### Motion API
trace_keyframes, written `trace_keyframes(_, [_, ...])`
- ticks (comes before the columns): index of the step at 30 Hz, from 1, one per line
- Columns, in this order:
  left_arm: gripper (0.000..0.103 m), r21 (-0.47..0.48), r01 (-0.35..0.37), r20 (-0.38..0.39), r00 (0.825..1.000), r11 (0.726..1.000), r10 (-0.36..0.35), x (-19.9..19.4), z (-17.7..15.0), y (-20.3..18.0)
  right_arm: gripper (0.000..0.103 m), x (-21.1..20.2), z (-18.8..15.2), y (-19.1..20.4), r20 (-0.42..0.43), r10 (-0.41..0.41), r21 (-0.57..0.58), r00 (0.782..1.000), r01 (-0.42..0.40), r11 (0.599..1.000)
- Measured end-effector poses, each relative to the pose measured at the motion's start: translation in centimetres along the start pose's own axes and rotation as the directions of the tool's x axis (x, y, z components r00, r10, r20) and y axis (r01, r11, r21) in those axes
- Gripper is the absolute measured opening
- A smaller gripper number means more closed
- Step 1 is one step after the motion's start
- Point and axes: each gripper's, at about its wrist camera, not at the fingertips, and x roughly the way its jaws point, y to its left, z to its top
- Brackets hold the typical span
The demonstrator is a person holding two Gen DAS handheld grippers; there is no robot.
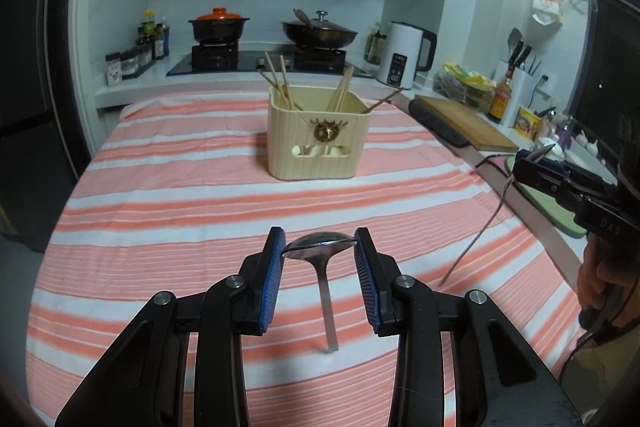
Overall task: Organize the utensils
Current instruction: 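Carry the left tool's spoon over the cream box while the right tool carries its spoon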
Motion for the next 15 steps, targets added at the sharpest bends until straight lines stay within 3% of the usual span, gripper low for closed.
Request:
trace_keyframes(10, [0.035,-0.01,0.036,-0.01,0.999,0.999,-0.036,0.8,3.1,0.6,0.041,1.3,3.5,-0.4,-0.004,0.051,0.003,0.999,-0.051,0.999])
trace_keyframes(15, [0.035,-0.018,0.077,0.007,0.997,0.997,-0.077,0.8,6.8,0.9,0.041,2.5,6.6,-1.3,0.0,0.071,0.015,0.998,-0.071,0.997])
